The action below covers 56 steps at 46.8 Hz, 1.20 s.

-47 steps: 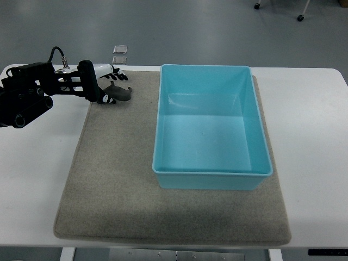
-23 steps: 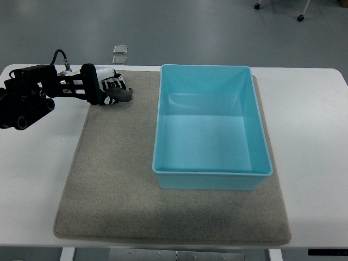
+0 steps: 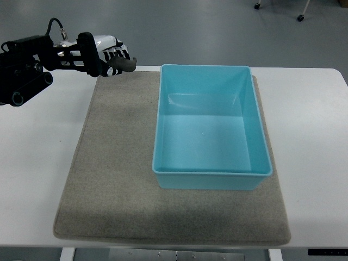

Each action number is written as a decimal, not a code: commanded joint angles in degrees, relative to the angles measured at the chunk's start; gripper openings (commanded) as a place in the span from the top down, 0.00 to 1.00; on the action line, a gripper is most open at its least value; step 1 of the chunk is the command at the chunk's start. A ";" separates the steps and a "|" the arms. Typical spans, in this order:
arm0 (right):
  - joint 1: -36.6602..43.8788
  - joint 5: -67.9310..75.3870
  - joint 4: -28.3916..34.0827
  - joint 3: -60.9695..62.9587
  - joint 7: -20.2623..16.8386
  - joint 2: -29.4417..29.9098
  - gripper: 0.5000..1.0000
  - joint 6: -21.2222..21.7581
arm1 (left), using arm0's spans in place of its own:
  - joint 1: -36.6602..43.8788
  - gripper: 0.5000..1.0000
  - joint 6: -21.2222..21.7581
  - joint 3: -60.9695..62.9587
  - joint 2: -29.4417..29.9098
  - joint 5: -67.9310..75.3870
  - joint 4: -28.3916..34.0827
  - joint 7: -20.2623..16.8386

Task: Place brown hippo in blue box with left hand
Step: 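Lift the hippo and carry it with the left hand into the blue box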

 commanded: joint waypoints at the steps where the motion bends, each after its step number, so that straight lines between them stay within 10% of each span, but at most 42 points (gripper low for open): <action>1: -0.02 0.00 0.00 0.00 0.01 0.00 0.13 0.00 | -2.71 1.00 -0.35 -1.67 0.07 0.01 -1.59 0.06; 24: 0.07 0.00 0.00 0.00 0.01 0.00 0.13 0.00 | -5.97 1.00 -3.34 -0.35 -3.44 1.15 -26.29 0.06; 53: -0.02 0.00 0.00 0.00 0.01 0.00 0.13 0.00 | -0.61 1.00 -5.37 11.87 -10.92 3.97 -24.80 0.14; 56: -0.02 0.00 0.00 0.00 0.01 0.00 0.13 0.00 | -0.52 0.54 -4.75 11.52 -10.92 3.44 -24.62 0.06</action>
